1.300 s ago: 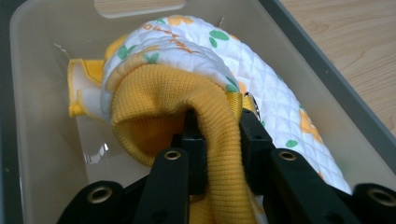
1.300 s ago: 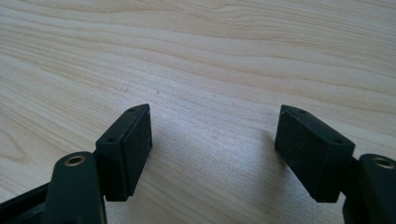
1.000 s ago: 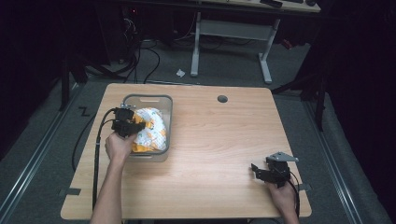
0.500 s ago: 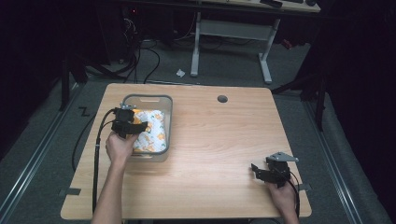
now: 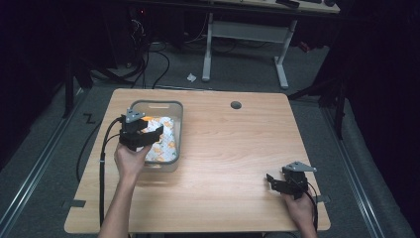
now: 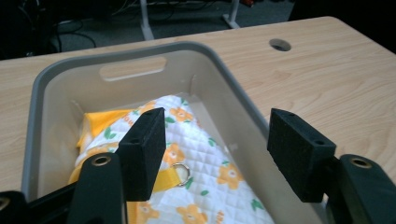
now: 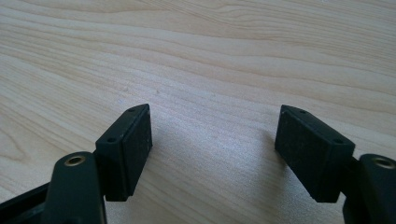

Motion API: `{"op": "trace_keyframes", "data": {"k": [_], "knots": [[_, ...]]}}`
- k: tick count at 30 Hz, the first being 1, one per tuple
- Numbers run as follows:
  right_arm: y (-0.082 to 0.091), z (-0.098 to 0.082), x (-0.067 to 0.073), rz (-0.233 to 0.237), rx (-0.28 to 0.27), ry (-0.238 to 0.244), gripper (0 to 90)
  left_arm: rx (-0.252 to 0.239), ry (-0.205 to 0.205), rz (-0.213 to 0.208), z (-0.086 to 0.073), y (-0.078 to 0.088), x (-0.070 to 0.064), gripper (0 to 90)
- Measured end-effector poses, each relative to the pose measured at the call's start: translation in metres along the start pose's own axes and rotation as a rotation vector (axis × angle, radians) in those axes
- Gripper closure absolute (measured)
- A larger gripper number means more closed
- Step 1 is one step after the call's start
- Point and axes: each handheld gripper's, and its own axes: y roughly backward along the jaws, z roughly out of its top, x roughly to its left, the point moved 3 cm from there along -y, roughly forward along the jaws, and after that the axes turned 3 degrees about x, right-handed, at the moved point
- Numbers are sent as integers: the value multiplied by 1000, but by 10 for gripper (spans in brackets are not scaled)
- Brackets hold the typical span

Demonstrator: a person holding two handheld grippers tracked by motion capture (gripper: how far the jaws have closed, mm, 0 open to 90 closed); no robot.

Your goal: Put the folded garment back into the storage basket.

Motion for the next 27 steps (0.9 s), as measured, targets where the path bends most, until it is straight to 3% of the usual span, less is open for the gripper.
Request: {"op": "trace_keyframes", "data": {"k": [15, 27], "knots": [[0, 0, 0, 0, 0, 1, 277, -67, -55, -86, 4, 9, -42, 359], [0, 0, 0, 0, 0, 2, 277, -100, -49, -137, -3, 17, -63, 345]]}}
